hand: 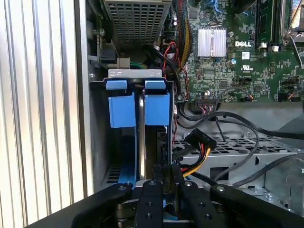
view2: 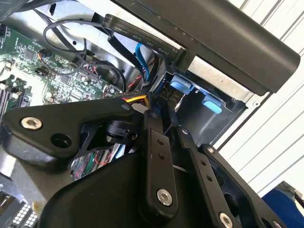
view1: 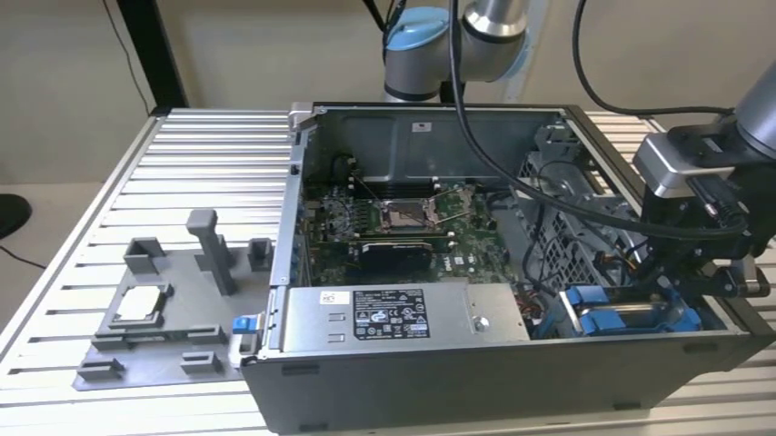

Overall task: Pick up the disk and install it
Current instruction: 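Insert the first disk wire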

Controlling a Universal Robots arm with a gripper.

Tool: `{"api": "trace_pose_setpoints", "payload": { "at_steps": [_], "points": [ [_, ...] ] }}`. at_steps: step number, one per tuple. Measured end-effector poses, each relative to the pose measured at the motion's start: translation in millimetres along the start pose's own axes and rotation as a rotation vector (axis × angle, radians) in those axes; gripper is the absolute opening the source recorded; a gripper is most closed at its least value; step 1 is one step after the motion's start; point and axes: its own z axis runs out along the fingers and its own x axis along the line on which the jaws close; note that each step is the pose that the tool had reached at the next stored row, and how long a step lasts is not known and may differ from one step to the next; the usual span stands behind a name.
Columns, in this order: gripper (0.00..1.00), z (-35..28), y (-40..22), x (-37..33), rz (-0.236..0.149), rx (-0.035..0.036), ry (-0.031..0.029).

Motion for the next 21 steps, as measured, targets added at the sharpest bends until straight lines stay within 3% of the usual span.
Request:
{"api": "trace_pose_setpoints", "payload": {
  "at_steps": [21],
  "points": [
    [0.00, 9.5, 0.2, 0.8, 0.000, -0.0024, 0.0002]
  ]
}}
